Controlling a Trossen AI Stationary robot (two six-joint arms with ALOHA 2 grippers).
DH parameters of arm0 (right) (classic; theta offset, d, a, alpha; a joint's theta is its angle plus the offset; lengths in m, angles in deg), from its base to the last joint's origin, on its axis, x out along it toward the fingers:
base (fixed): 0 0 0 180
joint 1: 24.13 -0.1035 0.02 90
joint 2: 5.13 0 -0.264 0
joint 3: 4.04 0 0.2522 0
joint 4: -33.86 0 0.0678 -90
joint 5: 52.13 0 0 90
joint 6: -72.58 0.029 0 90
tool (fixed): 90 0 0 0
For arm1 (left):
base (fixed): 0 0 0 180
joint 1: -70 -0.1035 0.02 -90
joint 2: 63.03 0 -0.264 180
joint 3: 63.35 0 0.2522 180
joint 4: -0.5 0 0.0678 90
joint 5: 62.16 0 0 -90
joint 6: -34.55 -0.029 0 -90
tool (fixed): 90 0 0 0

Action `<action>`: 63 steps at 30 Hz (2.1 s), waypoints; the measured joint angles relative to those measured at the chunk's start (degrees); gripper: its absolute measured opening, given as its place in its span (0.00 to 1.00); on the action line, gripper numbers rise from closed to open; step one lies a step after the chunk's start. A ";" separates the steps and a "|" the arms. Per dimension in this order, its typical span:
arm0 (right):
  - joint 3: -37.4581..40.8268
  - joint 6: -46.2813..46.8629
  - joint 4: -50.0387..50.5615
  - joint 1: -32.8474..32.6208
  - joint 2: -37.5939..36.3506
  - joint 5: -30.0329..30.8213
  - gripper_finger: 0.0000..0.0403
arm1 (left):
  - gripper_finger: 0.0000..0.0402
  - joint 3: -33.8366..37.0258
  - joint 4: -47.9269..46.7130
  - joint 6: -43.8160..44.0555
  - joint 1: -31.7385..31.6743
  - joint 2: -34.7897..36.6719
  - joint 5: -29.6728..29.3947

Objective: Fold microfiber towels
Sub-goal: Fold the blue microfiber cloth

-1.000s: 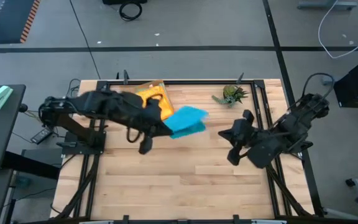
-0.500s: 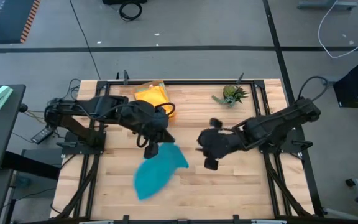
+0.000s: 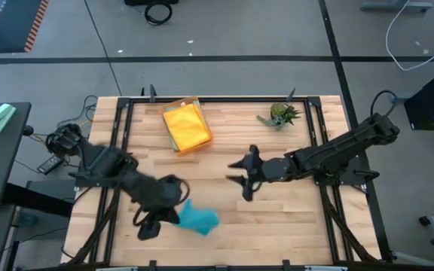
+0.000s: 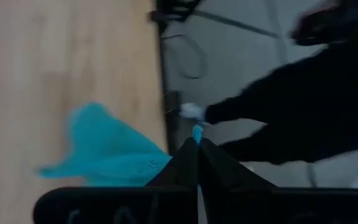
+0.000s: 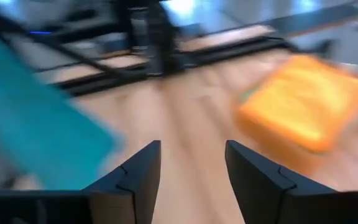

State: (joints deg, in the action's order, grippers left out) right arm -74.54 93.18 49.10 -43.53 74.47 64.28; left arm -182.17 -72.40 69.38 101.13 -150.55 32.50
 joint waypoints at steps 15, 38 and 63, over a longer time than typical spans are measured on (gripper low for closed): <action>-2.76 17.45 3.83 30.97 17.61 -12.62 0.02 | 0.02 0.04 -6.85 8.06 5.73 0.29 -15.61; -27.55 18.71 11.65 32.43 39.49 -26.18 0.00 | 0.03 0.07 -8.94 8.23 5.49 1.08 -16.67; -18.53 -3.85 -15.40 10.63 34.32 -44.88 0.29 | 0.01 0.07 -8.56 14.93 13.17 1.63 -19.89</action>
State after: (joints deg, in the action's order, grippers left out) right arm -93.07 89.33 33.69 -32.91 108.79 19.40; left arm -182.10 -80.96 84.31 114.30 -148.92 12.61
